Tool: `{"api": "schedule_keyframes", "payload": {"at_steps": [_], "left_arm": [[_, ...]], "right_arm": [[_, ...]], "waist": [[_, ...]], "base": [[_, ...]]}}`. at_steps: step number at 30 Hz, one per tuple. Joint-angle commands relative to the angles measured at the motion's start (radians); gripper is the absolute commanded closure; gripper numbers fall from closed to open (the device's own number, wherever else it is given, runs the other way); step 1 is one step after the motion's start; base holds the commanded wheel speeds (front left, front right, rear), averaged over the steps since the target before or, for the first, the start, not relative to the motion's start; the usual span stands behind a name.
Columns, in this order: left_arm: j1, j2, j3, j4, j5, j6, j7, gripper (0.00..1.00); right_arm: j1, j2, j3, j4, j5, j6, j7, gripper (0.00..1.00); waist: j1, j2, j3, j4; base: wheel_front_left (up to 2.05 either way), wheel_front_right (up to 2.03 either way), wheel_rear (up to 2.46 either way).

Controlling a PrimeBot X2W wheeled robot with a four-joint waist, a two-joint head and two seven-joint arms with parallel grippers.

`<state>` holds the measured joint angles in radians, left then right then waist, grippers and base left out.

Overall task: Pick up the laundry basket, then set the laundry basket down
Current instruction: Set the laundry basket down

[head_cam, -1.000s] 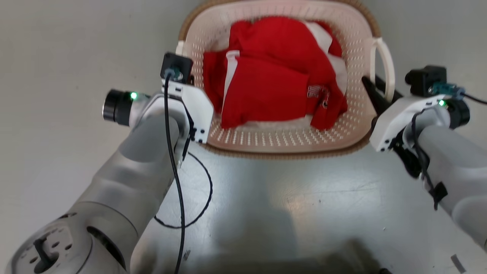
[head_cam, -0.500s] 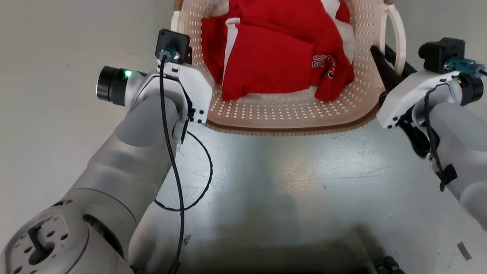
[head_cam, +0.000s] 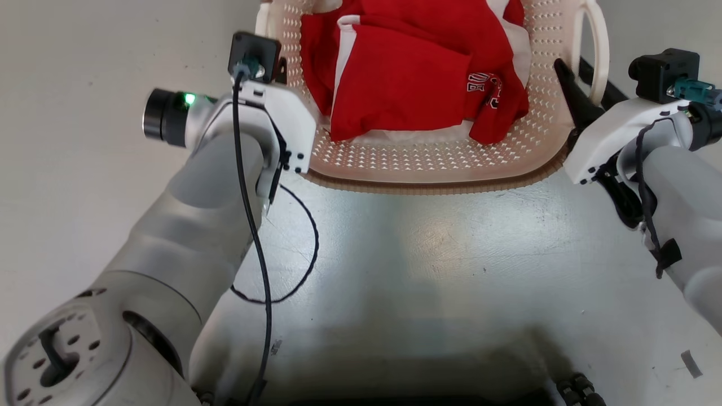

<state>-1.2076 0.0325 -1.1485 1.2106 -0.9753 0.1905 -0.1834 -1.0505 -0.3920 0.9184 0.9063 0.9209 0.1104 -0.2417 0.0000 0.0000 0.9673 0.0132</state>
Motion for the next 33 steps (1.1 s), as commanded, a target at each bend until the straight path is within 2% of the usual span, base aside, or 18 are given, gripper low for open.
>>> {"api": "schedule_keyframes", "payload": {"at_steps": [1,2,12,13,19,27,33], "left_arm": [[-0.009,0.018,-0.005,0.001,0.004,0.01,0.015,0.56],[-0.009,0.018,-0.006,0.001,0.001,0.013,0.018,0.0],[-0.003,0.018,0.0,0.003,-0.034,0.036,-0.007,0.0],[0.004,0.018,0.001,0.007,-0.04,0.037,-0.014,0.0],[0.037,0.018,0.007,0.02,-0.065,0.031,-0.026,0.0],[0.098,0.018,0.01,0.028,-0.095,0.013,-0.043,0.0],[0.157,0.018,0.028,0.036,-0.108,-0.012,-0.071,0.0]], "right_arm": [[0.039,0.004,-0.002,-0.008,-0.04,0.02,-0.02,0.0],[0.038,0.006,-0.013,-0.004,-0.053,0.02,-0.02,0.0],[0.073,0.017,-0.196,-0.063,-0.184,0.02,-0.02,0.0],[0.092,0.024,-0.236,-0.085,-0.21,0.02,-0.02,0.0],[0.156,0.049,-0.316,-0.122,-0.257,0.02,-0.02,0.0],[0.225,0.08,-0.351,-0.11,-0.282,0.02,-0.02,0.0],[0.281,0.099,-0.369,-0.112,-0.302,0.02,-0.02,0.0]], "waist": [[0.0,0.0,0.006,0.001],[0.0,0.0,0.009,0.002],[0.0,0.0,0.014,-0.003],[0.0,0.0,0.001,-0.007],[0.0,0.0,-0.059,-0.017],[0.0,0.0,-0.169,-0.026],[0.0,0.0,-0.291,-0.035]], "base": [[0.0,0.0,0.0],[0.0,0.0,0.0],[0.0,0.0,0.0],[0.0,0.0,0.0],[0.0,0.0,0.0],[0.0,0.0,0.0],[0.0,0.0,0.0]]}}
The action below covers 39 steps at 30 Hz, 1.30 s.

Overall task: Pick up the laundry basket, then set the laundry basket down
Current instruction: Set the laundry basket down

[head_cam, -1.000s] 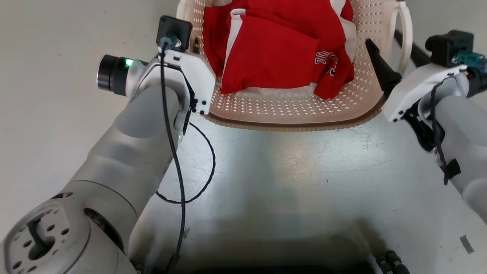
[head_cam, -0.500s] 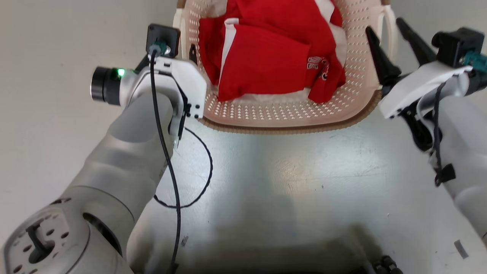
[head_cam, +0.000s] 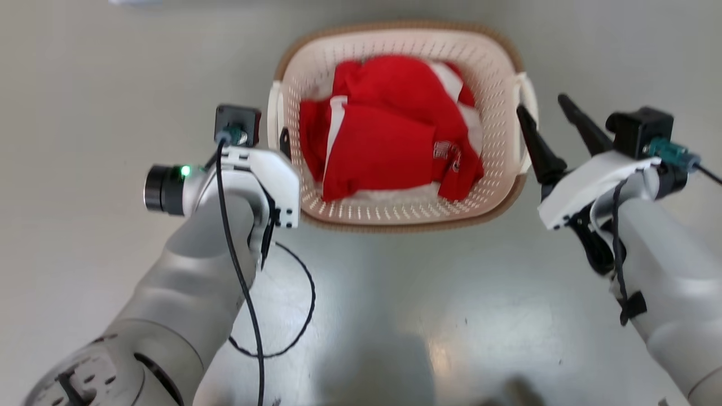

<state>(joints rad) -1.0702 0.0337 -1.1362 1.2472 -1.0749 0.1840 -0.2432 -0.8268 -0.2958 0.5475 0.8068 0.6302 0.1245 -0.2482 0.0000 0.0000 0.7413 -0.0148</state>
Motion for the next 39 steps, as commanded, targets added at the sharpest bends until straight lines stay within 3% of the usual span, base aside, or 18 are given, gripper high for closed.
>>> {"api": "schedule_keyframes", "payload": {"at_steps": [1,7,14,24,39], "left_arm": [[0.031,0.017,0.021,0.0,-0.009,-0.011,-0.014,0.0],[0.104,0.05,0.094,-0.068,0.027,-0.033,-0.018,0.0],[0.253,0.107,0.228,-0.214,0.136,-0.029,-0.018,0.0],[0.56,0.176,0.504,-0.473,0.34,-0.05,-0.018,0.0],[0.932,0.155,0.863,-0.792,0.592,-0.09,-0.018,0.0]], "right_arm": [[0.067,0.004,-0.004,-0.015,-0.019,0.006,-0.014,0.0],[0.142,0.009,-0.085,-0.053,-0.087,0.006,-0.014,0.0],[0.248,0.009,-0.188,-0.112,-0.185,0.006,-0.014,0.0],[0.435,0.02,-0.311,-0.225,-0.299,0.006,-0.014,0.0],[0.713,0.015,-0.409,-0.45,-0.36,0.006,-0.014,0.0]], "waist": [[0.0,0.0,-0.089,-0.008],[0.0,0.0,-0.243,-0.023],[0.0,0.0,-0.399,-0.039],[0.0,0.0,-0.592,-0.054],[0.0,0.0,-0.728,-0.044]], "base": [[0.0,0.0,0.0],[0.0,0.0,0.0],[0.0,0.0,0.0],[0.0,0.0,0.0],[0.0,0.0,0.0]]}}
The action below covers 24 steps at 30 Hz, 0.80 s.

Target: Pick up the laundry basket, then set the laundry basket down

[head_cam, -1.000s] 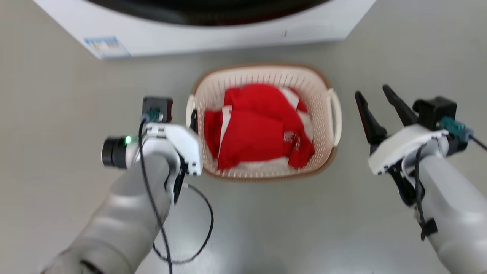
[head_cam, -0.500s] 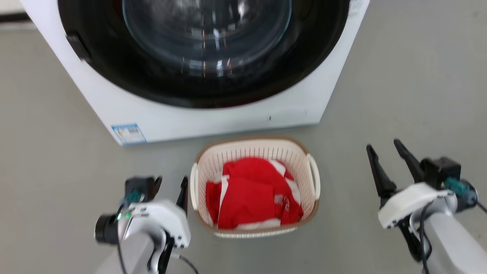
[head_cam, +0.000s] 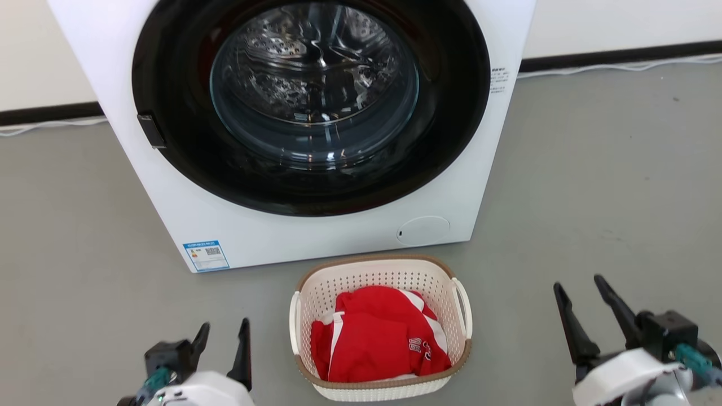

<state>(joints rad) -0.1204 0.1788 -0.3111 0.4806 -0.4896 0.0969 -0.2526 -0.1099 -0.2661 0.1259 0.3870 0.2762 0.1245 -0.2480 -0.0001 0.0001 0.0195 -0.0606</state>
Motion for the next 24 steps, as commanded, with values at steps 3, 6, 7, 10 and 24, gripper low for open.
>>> {"api": "schedule_keyframes", "payload": {"at_steps": [3,6,7,10,24], "left_arm": [[0.028,-0.007,0.091,-0.057,0.032,-0.015,-0.009,0.0],[0.064,-0.024,0.135,-0.078,0.053,-0.025,-0.009,0.0],[0.074,-0.029,0.15,-0.085,0.058,-0.029,-0.009,0.0],[0.099,-0.043,0.19,-0.092,0.072,-0.04,-0.009,0.0],[0.153,-0.073,0.19,-0.022,0.013,-0.054,0.024,1.0]], "right_arm": [[0.035,-0.015,0.003,-0.053,-0.014,0.006,-0.014,0.0],[0.064,-0.01,-0.007,-0.067,-0.023,0.006,-0.014,0.0],[0.072,-0.008,-0.011,-0.069,-0.024,0.006,-0.014,0.0],[0.093,0.0,-0.021,-0.075,-0.027,0.006,-0.014,0.0],[0.13,0.058,-0.035,-0.013,0.045,-0.001,0.019,1.0]], "waist": [[0.0001,-0.0001,-0.019,0.005],[0.0001,-0.0001,-0.03,0.007],[0.0001,-0.0001,-0.034,0.008],[0.0001,-0.0001,-0.043,0.011],[0.002,-0.0001,-0.048,0.015]], "base": [[0.0,0.0,0.0],[0.0,0.0,0.0],[0.0,0.0,0.0],[0.0,0.0,0.0],[0.0,0.0,0.0]]}}
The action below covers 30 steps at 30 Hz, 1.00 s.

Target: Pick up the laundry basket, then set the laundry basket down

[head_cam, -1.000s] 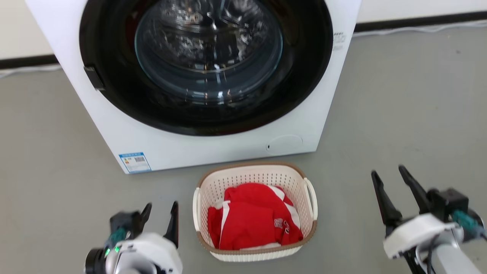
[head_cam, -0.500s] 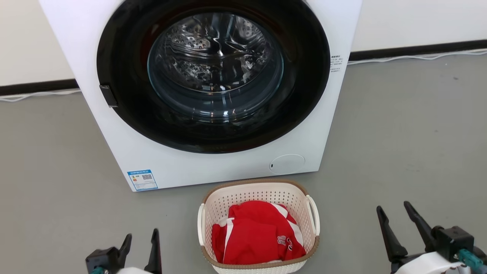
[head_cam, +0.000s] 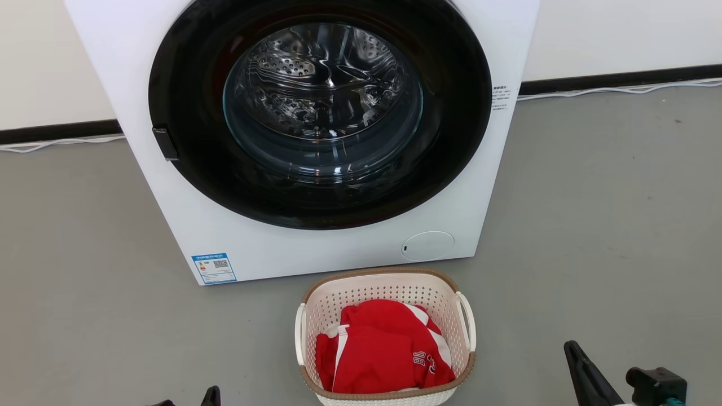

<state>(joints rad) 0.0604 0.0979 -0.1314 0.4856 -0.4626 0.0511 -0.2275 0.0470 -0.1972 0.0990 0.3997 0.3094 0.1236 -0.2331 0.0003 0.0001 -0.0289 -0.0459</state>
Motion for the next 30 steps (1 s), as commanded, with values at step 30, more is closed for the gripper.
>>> {"api": "schedule_keyframes", "payload": {"at_steps": [30], "left_arm": [[-0.064,-0.007,0.07,-0.083,-0.309,-0.053,0.086,1.0]], "right_arm": [[-0.06,0.03,-0.061,-0.059,0.347,0.002,0.093,1.0]], "waist": [[-0.0003,-0.0001,0.01,0.012]], "base": [[0.0,0.0,0.0]]}}
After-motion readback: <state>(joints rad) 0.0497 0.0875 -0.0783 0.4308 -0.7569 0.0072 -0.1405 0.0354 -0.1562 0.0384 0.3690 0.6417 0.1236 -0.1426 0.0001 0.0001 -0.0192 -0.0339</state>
